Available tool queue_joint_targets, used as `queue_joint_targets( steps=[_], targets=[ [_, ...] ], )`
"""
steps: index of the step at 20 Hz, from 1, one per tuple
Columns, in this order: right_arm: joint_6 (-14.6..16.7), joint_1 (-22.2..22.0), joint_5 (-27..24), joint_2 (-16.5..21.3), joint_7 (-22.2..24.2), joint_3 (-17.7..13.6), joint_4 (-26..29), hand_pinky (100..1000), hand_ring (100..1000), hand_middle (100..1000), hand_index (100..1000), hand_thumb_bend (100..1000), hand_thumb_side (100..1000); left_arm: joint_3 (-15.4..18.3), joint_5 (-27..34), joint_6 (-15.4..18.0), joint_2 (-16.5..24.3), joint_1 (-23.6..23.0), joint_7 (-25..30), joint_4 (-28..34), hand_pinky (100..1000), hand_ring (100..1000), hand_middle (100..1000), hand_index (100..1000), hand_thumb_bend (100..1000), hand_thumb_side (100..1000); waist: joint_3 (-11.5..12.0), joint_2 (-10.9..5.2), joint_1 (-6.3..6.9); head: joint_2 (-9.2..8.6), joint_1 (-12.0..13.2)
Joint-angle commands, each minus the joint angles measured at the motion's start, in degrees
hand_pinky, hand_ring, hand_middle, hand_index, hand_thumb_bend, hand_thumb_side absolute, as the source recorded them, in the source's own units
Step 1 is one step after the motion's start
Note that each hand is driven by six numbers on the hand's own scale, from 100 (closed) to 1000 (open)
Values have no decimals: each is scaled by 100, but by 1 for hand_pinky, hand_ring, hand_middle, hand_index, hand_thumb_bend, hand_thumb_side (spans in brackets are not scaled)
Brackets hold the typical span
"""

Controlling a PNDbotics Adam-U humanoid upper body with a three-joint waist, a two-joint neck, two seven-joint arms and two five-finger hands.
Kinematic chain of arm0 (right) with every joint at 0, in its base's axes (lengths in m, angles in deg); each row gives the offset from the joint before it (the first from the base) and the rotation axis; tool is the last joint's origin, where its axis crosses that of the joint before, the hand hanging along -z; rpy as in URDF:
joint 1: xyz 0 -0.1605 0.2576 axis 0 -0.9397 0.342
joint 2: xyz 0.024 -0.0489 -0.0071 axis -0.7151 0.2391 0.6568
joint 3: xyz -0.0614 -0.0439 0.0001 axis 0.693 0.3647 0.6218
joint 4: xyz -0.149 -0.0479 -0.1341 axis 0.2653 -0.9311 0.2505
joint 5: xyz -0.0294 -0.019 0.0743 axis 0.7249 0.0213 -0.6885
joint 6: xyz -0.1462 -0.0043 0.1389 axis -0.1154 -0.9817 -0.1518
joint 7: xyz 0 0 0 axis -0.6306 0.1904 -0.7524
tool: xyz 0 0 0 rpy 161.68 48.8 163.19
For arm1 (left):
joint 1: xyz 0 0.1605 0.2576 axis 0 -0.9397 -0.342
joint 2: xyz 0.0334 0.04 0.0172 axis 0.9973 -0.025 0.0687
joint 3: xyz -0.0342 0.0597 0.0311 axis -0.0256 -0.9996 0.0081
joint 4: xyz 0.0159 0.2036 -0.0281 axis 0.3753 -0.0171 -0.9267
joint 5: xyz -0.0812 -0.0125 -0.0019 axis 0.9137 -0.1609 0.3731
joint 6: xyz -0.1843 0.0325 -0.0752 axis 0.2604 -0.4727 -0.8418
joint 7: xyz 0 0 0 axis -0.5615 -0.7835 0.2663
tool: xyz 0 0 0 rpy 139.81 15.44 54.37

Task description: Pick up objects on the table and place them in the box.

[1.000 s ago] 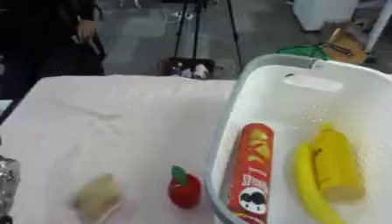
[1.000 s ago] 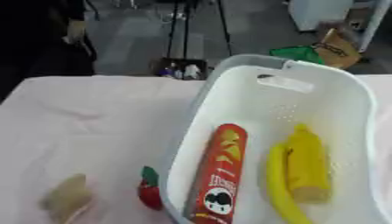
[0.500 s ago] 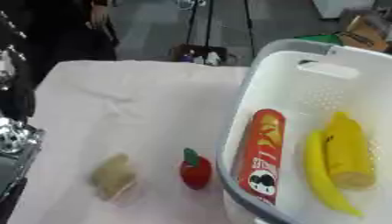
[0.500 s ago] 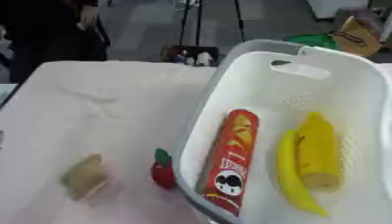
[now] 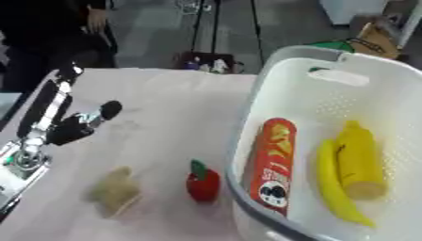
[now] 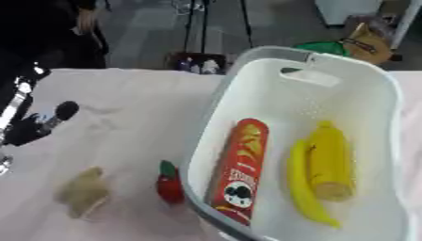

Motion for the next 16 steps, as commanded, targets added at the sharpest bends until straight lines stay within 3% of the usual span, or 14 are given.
queue_joint_targets(
  steps=[1,4,5,7,9,11,12,14,15,16],
  targets=[
    [6,35,-9,52,33,25,97,665,561,442,623,100,598,-406,-303,-275,691,207,291,-415,995,1000,989,1000,1000,869,-29,-103,-13,-94,33],
    [14,30,-16,36,51,36,97,665,561,442,623,100,598,-801,-566,-538,802,444,554,-773,991,1000,986,1000,1000,866,-49,-98,-16,-118,50],
    [14,27,-15,31,55,37,97,666,561,441,623,100,597,-890,-783,-842,770,514,864,-727,983,994,989,1000,1000,865,-51,-92,-13,-129,51],
    [9,16,-8,25,57,33,97,666,562,441,623,100,597,-849,-1322,-1794,715,682,2387,-97,975,983,1000,1000,1000,860,-31,-85,-9,-144,26],
    [3,6,1,21,59,29,97,666,562,441,624,100,597,-590,-1881,-2177,759,785,4059,502,966,973,999,1000,1000,863,-9,-81,-7,-153,-1],
    [-9,-7,15,11,56,18,97,667,562,441,624,100,595,-169,-2536,-2130,770,861,5788,1058,963,972,1000,1000,1000,861,21,-76,-7,-170,-27],
    [-16,-9,25,6,55,12,97,667,562,441,624,100,595,-12,-2761,-2055,770,815,6239,1255,963,972,1000,1000,1000,861,29,-69,-8,-189,-36],
    [-24,-8,40,-2,52,9,97,667,562,441,624,100,595,139,-2946,-1939,775,662,6573,1432,968,976,1000,1000,973,844,35,-58,-11,-224,-43],
    [-27,-7,44,-5,50,9,97,667,562,441,624,100,594,174,-2954,-1912,778,601,6625,1461,975,981,1000,1000,888,800,37,-54,-14,-238,-46],
    [-29,-7,46,-7,48,9,97,667,562,441,624,100,594,195,-2920,-1904,777,546,6650,1469,975,981,1000,1000,888,800,40,-51,-17,-252,-50]
  ],
)
